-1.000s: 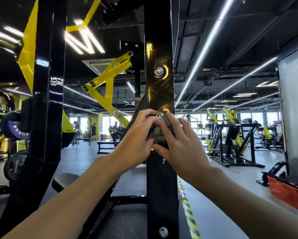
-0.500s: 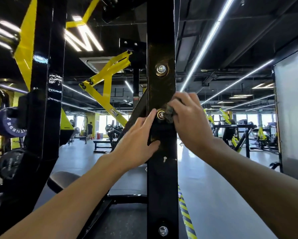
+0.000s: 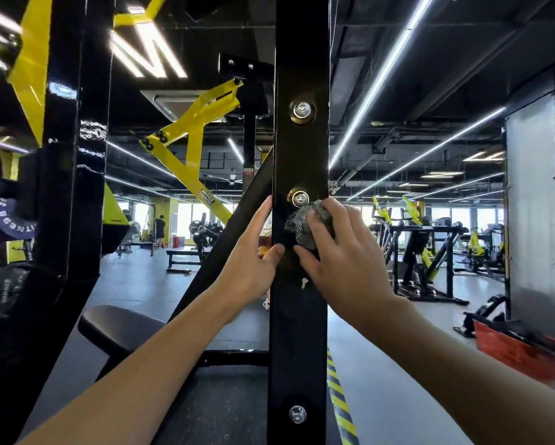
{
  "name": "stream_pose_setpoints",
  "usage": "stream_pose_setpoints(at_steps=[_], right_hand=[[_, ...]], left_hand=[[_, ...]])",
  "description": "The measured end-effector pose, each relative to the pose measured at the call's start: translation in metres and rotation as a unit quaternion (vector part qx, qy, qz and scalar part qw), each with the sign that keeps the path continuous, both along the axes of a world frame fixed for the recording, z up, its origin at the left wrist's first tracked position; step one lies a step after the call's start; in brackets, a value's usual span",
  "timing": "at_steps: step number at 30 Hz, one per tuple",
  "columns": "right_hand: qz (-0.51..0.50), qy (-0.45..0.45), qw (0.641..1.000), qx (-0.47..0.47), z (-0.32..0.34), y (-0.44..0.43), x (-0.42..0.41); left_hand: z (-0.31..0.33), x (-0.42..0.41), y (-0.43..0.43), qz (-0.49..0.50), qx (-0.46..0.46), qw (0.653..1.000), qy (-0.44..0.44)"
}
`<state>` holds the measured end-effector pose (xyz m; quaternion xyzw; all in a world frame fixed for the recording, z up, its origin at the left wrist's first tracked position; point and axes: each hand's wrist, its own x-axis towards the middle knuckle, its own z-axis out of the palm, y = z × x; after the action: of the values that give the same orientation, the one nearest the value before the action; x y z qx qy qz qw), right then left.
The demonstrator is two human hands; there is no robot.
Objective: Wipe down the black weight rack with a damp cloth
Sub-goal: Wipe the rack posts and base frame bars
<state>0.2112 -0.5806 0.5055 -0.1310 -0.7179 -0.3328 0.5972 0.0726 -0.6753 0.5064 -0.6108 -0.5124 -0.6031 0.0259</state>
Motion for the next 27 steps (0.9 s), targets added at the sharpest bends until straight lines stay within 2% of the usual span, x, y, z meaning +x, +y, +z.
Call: stream_pose_setpoints(at_steps=[6,11,16,18,21,25,27], right_hand=[[0.028,-0.083,0.993,0.078,0.002,-0.009,-0.012],[-0.008,-0.054,0.995,0.08,0.009,-0.014,-0.021],[-0.012,-0.172,0.977,0.128,-0.001,-0.007,-0.01],[-0.023,-0.162,0.98,0.114,0.009,-0.006,-0.006],[-0.012,-0.097,0.994,0.049,0.012,-0.011,-0.012],[0.011,-0.193,0.975,0.113,0.006,-0.014,-0.008],[0.005,-0.16,0.983,0.093,0.02,-0.008,-0.001]], left_hand=[[-0.008,-0.006,-0.001,0.019,-0.057,0.998,0.026],[-0.02,-0.008,-0.003,0.02,-0.09,0.995,0.027],[-0.028,-0.002,-0.005,0.02,-0.091,0.995,0.04],[-0.028,0.001,-0.004,0.012,-0.083,0.996,0.04],[-0.033,0.0,0.0,0.007,-0.075,0.996,0.045],[-0.04,-0.003,0.005,0.014,-0.081,0.994,0.073],[-0.042,-0.004,0.007,0.004,-0.093,0.994,0.062]])
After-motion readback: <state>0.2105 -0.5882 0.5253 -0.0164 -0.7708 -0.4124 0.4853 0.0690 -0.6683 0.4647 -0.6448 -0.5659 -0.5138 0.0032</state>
